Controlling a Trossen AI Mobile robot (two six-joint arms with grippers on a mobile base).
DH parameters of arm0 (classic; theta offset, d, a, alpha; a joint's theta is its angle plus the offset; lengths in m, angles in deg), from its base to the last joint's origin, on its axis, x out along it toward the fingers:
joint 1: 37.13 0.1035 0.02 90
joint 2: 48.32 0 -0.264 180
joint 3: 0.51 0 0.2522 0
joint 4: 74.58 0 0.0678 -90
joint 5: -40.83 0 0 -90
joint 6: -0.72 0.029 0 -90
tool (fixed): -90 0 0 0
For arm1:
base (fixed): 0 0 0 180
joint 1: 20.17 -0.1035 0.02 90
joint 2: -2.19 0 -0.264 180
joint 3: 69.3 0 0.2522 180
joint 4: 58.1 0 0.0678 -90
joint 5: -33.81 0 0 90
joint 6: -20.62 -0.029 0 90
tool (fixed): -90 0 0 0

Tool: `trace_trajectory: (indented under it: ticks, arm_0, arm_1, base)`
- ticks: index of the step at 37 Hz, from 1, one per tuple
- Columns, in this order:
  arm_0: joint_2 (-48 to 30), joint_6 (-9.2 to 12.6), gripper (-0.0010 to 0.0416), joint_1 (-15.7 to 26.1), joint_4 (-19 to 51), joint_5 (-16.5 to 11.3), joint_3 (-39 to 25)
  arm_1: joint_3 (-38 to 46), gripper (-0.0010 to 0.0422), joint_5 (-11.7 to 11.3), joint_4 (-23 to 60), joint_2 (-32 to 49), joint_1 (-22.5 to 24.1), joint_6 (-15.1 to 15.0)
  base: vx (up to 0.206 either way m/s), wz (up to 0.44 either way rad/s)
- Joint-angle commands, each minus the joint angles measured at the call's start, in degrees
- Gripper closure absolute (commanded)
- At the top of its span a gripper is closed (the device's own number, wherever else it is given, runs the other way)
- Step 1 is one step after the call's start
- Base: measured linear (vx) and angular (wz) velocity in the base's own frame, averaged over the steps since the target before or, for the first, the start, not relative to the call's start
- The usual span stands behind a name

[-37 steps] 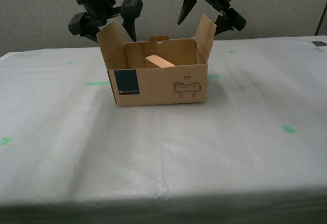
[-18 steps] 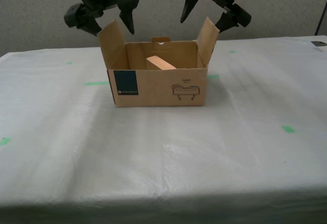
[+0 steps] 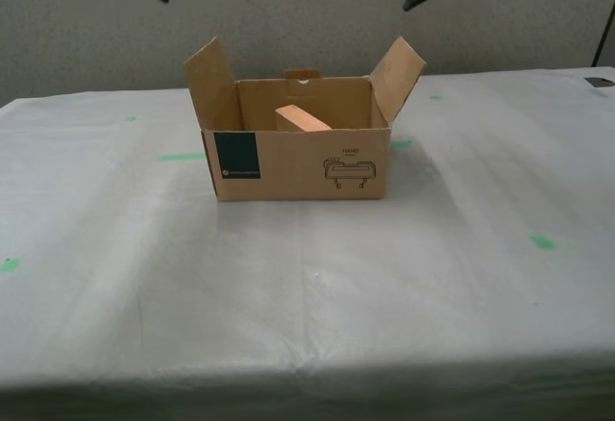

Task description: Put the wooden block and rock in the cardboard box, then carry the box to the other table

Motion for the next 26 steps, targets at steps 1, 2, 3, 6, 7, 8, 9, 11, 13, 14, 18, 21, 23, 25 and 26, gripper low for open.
trace_trajectory:
  ticks: [1,2,3,6,7,8,9,11,13,14,18,21,23,25,26]
  arm_0:
    - [3.3,-0.7,0.0012,0.1,1.9,3.3,-0.1]
    - [3.9,-0.7,0.0012,0.1,2.1,4.2,-0.1]
    - [4.5,-0.8,0.0012,0.1,2.5,5.3,-0.1]
    - [6.9,-1.0,0.0012,0.1,4.5,8.0,-0.1]
    - [7.7,-1.1,0.0012,0.1,5.1,8.5,-0.1]
    - [8.3,-1.3,0.0012,0.0,5.7,9.0,-0.1]
    - [9.1,-1.5,0.0012,0.0,6.4,9.6,-0.1]
    - [10.6,-2.0,0.0012,0.0,7.6,10.3,-0.1]
    - [12.0,-2.5,0.0012,0.1,8.8,10.8,-0.1]
    - [12.7,-2.6,0.0012,0.1,9.4,10.8,-0.1]
    - [15.6,-3.0,0.0012,0.1,11.1,11.4,0.2]
    - [18.0,-3.0,0.0012,0.1,10.9,12.2,1.7]
    - [20.0,-3.0,0.0012,0.1,10.8,12.4,3.5]
    - [22.0,-2.9,0.0012,0.1,10.5,12.4,5.9]
    - [22.9,-2.9,0.0012,0.1,10.3,12.4,7.1]
  arm_1:
    - [0.0,0.0025,-0.8,2.3,-3.0,0.0,-0.2]
    - [0.0,0.0025,-0.8,2.8,-3.6,0.0,-0.2]
    - [0.0,0.0025,-0.8,3.4,-4.4,0.0,-0.2]
    - [0.0,0.0025,-0.8,4.9,-6.3,0.1,-0.3]
    - [0.0,0.0025,-0.8,5.4,-7.0,0.1,-0.3]
    - [0.0,0.0025,-0.8,6.0,-7.6,0.1,-0.3]
    - [0.0,0.0025,-0.9,6.6,-8.3,0.2,-0.3]
    - [-0.1,0.0025,-1.2,7.8,-9.7,0.4,-0.3]
    - [-0.5,0.0025,-2.0,8.7,-11.2,0.7,-0.3]
    - [-0.9,0.0025,-2.4,8.9,-12.2,0.9,-0.2]
    - [-4.1,0.0025,-3.4,8.9,-16.2,1.6,1.2]
    - [-7.2,0.0025,-3.4,8.9,-19.5,2.0,2.4]
    - [-9.6,0.0025,-3.4,9.0,-21.9,2.0,2.8]
    - [-12.1,0.0025,-3.4,8.7,-24.2,2.0,3.0]
    - [-13.2,0.0025,-3.4,8.7,-25.2,2.0,3.2]
  base:
    - [0.000,0.000]
    - [0.000,0.000]
    - [0.000,0.000]
    - [0.000,0.000]
    - [0.000,0.000]
    - [0.000,0.000]
    - [0.000,0.000]
    - [0.000,0.000]
    - [0.000,0.000]
    - [0.000,0.000]
    - [0.000,0.000]
    - [0.000,0.000]
    - [0.000,0.000]
    - [0.000,0.000]
    - [0.000,0.000]
